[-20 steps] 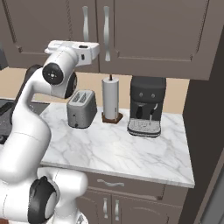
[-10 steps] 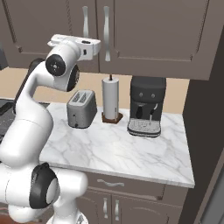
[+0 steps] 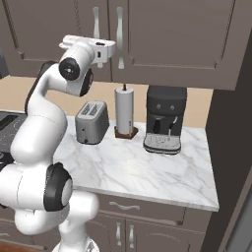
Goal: The dining table condiment station is running low on syrup bottle. Refill the condiment station by opening the cabinet and taking the syrup bottle from the cabinet and placing it on the dining table.
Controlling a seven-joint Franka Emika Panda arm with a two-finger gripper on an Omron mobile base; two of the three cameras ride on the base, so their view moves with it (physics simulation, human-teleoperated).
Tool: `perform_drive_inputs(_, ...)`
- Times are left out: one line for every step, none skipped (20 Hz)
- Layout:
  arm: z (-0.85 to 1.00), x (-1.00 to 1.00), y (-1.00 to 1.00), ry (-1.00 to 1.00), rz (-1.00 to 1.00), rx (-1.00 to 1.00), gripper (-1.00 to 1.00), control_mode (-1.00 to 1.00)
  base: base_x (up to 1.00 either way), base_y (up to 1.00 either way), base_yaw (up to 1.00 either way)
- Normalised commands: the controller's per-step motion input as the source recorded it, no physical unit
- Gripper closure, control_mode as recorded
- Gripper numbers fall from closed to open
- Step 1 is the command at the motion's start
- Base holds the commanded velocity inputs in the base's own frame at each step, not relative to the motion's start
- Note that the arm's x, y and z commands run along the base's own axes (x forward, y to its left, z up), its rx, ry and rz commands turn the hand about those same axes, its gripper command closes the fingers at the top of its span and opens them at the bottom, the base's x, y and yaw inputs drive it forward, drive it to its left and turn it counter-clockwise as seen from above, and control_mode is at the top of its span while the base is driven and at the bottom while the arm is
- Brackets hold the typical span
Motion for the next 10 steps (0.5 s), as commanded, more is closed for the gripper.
perform_drive_inputs(-0.01, 0.36, -0.24, -0.04, 0.08, 0.0, -1.0, -1.0, 0.0, 0.0, 0.0)
perform_drive_inputs(-0.01, 0.39, -0.19, -0.03, 0.07, 0.0, -1.0, -1.0, 0.0, 0.0, 0.0)
perform_drive_inputs(0.0, 0.41, -0.16, -0.03, 0.06, 0.0, -1.0, -1.0, 0.0, 0.0, 0.0)
perform_drive_inputs(0.0, 0.38, -0.16, -0.03, 0.06, 0.0, -1.0, -1.0, 0.0, 0.0, 0.0)
perform_drive_inputs(0.0, 0.37, -0.19, -0.02, 0.06, 0.0, -1.0, -1.0, 0.0, 0.0, 0.0)
perform_drive_inputs(0.0, 0.36, -0.22, -0.01, 0.06, 0.0, -1.0, -1.0, 0.0, 0.0, 0.0)
perform_drive_inputs(0.0, 0.34, -0.27, -0.01, 0.06, 0.0, -1.0, -1.0, 0.0, 0.0, 0.0)
perform_drive_inputs(0.0, 0.31, -0.27, -0.01, 0.07, 0.0, -1.0, -1.0, 0.0, 0.0, 0.0)
perform_drive_inputs(-0.02, 0.29, -0.28, 0.0, 0.07, 0.0, -1.0, -1.0, 0.0, 0.0, 0.0)
perform_drive_inputs(-0.04, 0.32, -0.27, 0.0, 0.08, 0.0, -1.0, -1.0, 0.0, 0.0, 0.0)
